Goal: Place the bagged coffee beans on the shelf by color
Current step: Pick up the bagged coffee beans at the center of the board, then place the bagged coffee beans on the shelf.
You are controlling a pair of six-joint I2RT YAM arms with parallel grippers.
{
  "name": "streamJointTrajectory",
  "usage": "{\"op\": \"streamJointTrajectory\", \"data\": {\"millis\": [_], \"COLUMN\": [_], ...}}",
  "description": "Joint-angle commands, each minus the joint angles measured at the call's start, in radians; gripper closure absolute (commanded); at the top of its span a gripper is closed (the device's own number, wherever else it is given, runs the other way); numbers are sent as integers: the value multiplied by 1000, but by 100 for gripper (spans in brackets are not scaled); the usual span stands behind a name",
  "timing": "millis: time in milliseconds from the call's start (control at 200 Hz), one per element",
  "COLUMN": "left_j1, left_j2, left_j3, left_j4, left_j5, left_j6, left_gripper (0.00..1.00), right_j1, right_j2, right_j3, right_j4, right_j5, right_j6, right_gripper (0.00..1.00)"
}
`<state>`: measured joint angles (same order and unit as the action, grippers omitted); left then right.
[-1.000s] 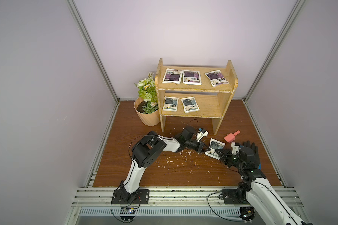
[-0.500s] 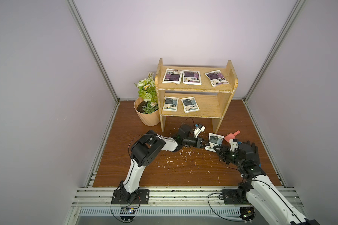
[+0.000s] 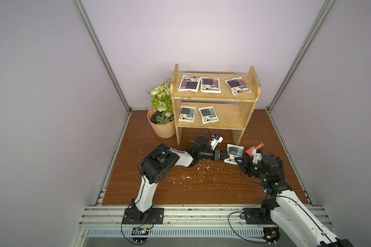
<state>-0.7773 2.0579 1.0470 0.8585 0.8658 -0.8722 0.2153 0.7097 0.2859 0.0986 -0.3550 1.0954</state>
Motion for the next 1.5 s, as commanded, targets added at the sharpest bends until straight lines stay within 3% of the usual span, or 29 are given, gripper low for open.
{"op": "streamJointTrajectory", "data": {"millis": [0, 255, 355, 420, 595, 691, 786, 976, 1156, 1496], "left_j1": [11, 13, 25, 42, 103, 104, 102, 99, 99, 105], "left_j2": [-27, -27, -42, -67, -198, -291, -377, -484, -524, -588], "left_j3": [-1, -17, -36, -69, -220, -240, -233, -224, -225, -237], "left_j4": [46, 73, 80, 92, 80, -139, -363, -547, -578, -644], "left_j5": [8, 5, -4, -22, -126, -240, -438, -695, -745, -759], "left_j6": [-3, -19, -25, -39, -13, 129, 271, 431, 457, 515], "left_gripper": [99, 98, 64, 52, 51, 51, 54, 54, 54, 53], "right_j1": [9, 27, 31, 32, 30, 31, 31, 32, 33, 107], "right_j2": [6, 14, -9, -41, -101, -83, -34, 153, 344, 516], "right_j3": [49, 70, 73, 84, 174, 273, 390, 658, 799, 915], "right_j4": [58, 48, 3, -51, -257, -369, -428, -423, -411, -342], "right_j5": [31, 21, 21, 21, -41, -101, -168, -172, -54, 172], "right_j6": [6, 5, -14, -34, -170, -272, -351, -451, -510, -549], "right_gripper": [77, 99, 100, 100, 100, 100, 100, 100, 100, 100]}}
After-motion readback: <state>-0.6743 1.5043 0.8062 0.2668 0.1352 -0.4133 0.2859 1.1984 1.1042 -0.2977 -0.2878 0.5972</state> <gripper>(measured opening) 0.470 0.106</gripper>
